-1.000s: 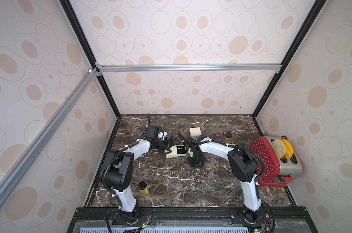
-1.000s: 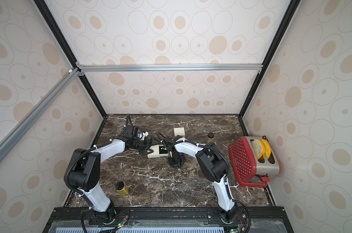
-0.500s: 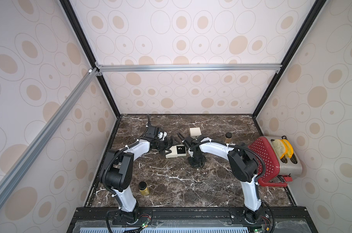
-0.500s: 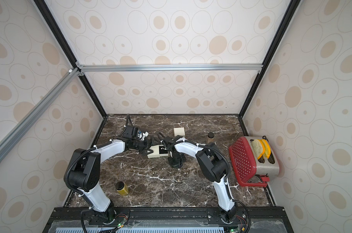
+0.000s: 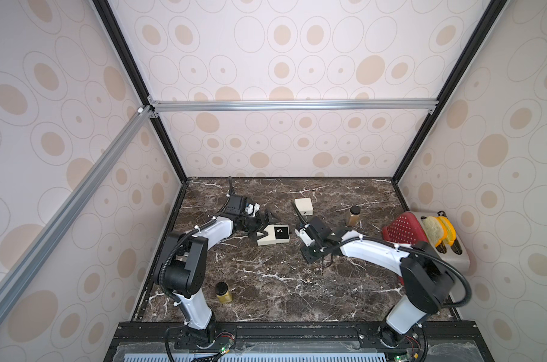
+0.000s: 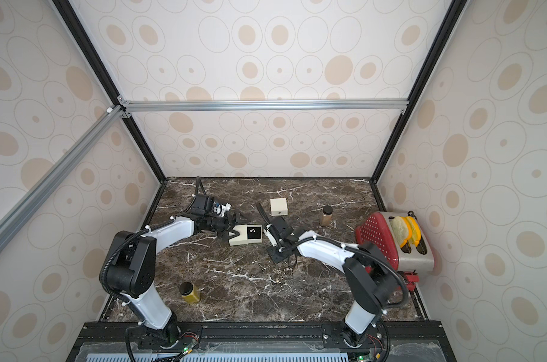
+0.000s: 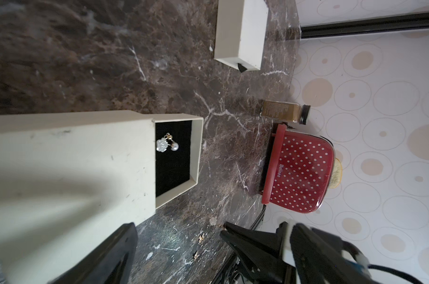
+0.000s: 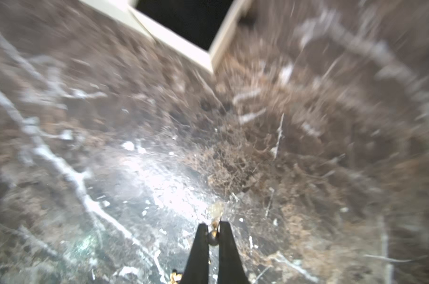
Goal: Place the earrings into the drawer-style jewelry box
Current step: Pick up the earring from the center of the board.
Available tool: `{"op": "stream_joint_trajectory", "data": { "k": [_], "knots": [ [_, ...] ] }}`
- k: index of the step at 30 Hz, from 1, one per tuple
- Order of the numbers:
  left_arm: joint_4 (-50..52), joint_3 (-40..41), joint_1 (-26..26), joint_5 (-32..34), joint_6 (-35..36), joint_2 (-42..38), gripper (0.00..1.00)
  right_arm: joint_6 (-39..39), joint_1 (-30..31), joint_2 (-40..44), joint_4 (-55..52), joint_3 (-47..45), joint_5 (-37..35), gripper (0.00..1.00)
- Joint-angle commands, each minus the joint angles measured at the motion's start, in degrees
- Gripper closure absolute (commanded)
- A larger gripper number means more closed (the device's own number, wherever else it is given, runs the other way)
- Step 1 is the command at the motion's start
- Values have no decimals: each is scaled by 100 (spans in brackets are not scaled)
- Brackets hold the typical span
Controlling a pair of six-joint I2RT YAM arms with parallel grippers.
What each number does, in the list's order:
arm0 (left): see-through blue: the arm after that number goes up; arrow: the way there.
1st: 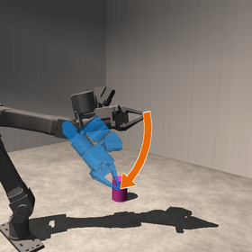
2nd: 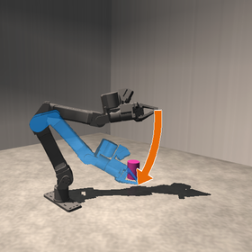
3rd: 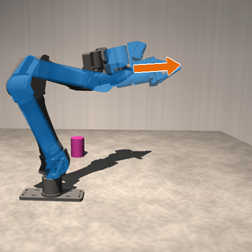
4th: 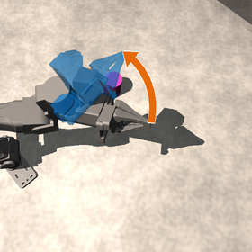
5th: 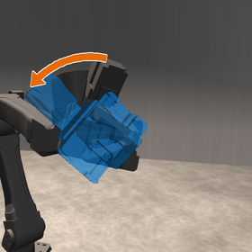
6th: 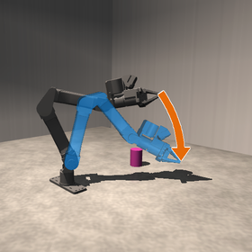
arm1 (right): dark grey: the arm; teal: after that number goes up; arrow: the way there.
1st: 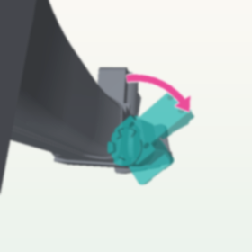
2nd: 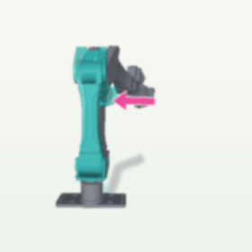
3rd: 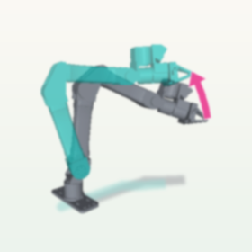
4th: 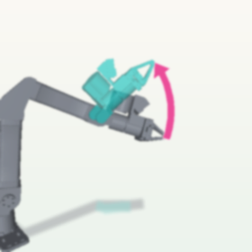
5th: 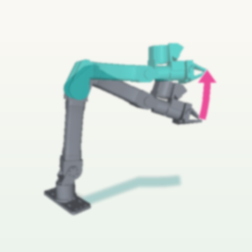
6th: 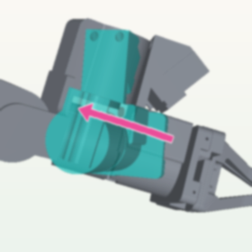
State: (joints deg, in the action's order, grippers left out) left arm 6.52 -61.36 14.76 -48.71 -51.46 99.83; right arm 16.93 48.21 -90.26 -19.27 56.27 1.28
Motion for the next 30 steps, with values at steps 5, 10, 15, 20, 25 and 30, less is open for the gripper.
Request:
{"op": "stream_joint_trajectory", "data": {
  "k": [5,10,15,20,25,30],
  "knots": [
    [-1626,72,292,-688,-909,-43,13,-1334,31,616,3323,-1254,47,100],
    [-1892,46,548,-928,-846,-33,27,-1966,23,671,4953,-1954,406,100],
    [-1820,132,605,-1104,-640,-83,44,-2065,-174,608,5716,-2130,1217,100],
    [-1407,142,713,-1176,-243,-148,53,-1998,-415,563,5946,-2120,1689,100],
    [-1059,125,735,-1091,113,-353,57,-1789,-644,530,5673,-1956,2069,100],
    [-1057,89,783,-1113,171,-386,58,-1662,-699,461,5681,-1892,2170,100]
  ]
}}
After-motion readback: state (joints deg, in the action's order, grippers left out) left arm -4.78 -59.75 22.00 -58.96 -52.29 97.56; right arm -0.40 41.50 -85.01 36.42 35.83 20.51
